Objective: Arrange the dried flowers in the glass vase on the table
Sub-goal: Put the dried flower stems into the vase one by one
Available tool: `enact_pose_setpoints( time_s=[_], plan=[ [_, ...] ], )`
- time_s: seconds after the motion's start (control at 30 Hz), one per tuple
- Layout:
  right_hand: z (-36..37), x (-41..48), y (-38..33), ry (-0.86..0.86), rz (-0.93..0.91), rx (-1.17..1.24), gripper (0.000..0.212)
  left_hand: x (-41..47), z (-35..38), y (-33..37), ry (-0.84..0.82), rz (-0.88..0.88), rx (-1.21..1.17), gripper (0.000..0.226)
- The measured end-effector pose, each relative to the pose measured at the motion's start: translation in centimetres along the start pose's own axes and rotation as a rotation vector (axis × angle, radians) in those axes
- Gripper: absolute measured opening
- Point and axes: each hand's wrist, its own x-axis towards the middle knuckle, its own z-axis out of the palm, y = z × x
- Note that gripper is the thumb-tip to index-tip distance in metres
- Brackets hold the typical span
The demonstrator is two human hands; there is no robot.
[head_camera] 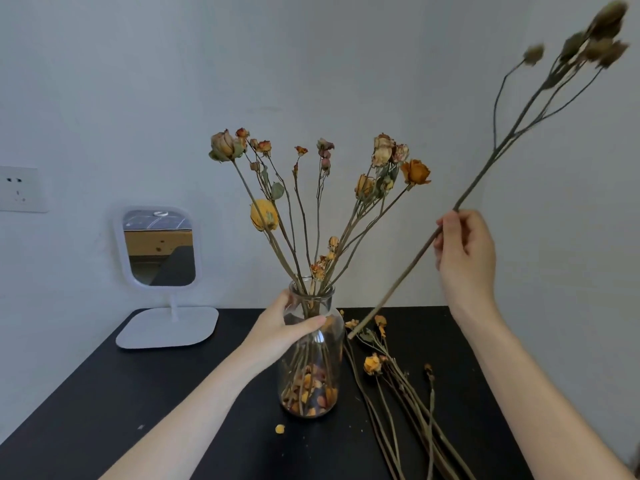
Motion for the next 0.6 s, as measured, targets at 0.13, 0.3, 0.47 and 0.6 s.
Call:
enact_pose_setpoints(
  time_s=[0.13, 0.3, 0.47, 0.6],
  plan=[
    [0.9, 1.1, -1.9, 0.029, -0.102, 0.038, 0.019, 0.7, 0.4, 0.1, 0.008, -0.025, -0.043, 0.059],
    [2.5, 1.5, -2.7, 0.01, -0.169, 0.069, 0.017, 1.1, 0.7, -0.3, 0.029, -0.028, -0.036, 0.07],
    [4.2, 0.8, -1.6, -0.114, -0.181, -0.016, 0.018, 1.3, 0.8, -0.9, 0.037, -0.033, -0.053, 0.072],
    [5.3, -0.2, -0.5, -0.239, -0.157, -0.113, 0.021, 1.2, 1.1, -1.2, 0.045, -0.021, -0.093, 0.061]
  ],
)
